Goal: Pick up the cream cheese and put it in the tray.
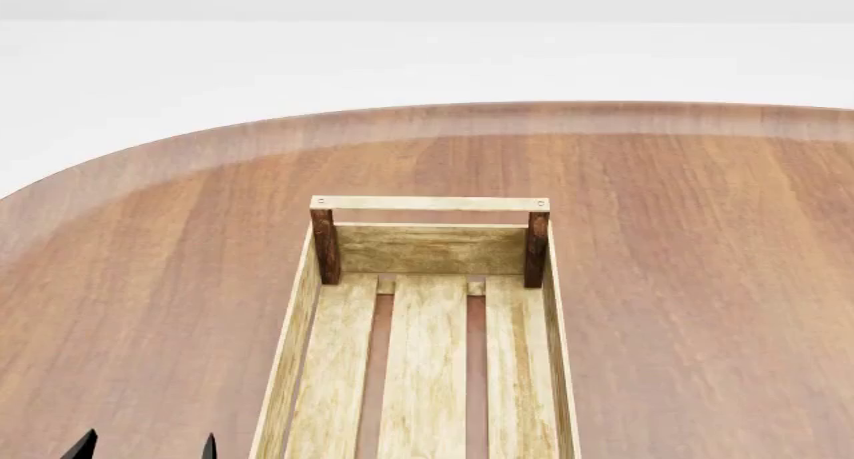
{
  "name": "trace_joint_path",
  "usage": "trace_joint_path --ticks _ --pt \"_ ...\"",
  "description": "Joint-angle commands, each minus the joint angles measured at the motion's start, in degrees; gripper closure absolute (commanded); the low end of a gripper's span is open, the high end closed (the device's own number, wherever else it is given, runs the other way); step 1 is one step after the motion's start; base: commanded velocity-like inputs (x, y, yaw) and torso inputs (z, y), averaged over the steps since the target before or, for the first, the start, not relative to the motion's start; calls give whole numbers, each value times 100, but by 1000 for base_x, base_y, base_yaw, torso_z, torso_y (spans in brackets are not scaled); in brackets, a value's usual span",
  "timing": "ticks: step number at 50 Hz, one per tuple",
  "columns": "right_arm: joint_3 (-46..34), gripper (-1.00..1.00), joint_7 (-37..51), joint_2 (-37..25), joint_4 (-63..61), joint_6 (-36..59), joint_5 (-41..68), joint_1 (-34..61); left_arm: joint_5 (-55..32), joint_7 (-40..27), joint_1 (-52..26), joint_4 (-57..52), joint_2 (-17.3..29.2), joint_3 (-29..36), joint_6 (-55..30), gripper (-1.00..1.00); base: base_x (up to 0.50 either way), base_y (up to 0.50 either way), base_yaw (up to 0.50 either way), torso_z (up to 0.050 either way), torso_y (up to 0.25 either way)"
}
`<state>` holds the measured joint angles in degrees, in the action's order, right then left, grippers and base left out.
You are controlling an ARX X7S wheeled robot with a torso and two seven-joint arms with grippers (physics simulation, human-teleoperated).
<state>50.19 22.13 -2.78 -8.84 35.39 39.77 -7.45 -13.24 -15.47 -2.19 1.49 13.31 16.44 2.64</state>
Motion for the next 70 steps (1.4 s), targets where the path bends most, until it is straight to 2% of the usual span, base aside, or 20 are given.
trace_joint_path --ticks 1,21,32,46,70 --pt "-77 -100 192 -59 489 -174 -135 86 -18 -23 -6 4 17 23 7 -100 0 0 0 0 0" --pt "-225 -100 180 -309 1472 -220 -90 511 -78 -56 -4 -21 60 63 -1 -100 0 0 0 0 0" --pt "-312 -100 243 -335 1369 -126 -23 535 -89 -85 -2 -34 80 91 2 -100 0 0 0 0 0" --pt "-120 -100 210 -275 1865 -367 102 633 -114 -119 17 -67 109 122 4 -100 0 0 0 0 0" --pt "-398 -100 59 -380 2256 -543 -41 722 -143 -149 -31 -9 133 172 36 -100 0 0 0 0 0"
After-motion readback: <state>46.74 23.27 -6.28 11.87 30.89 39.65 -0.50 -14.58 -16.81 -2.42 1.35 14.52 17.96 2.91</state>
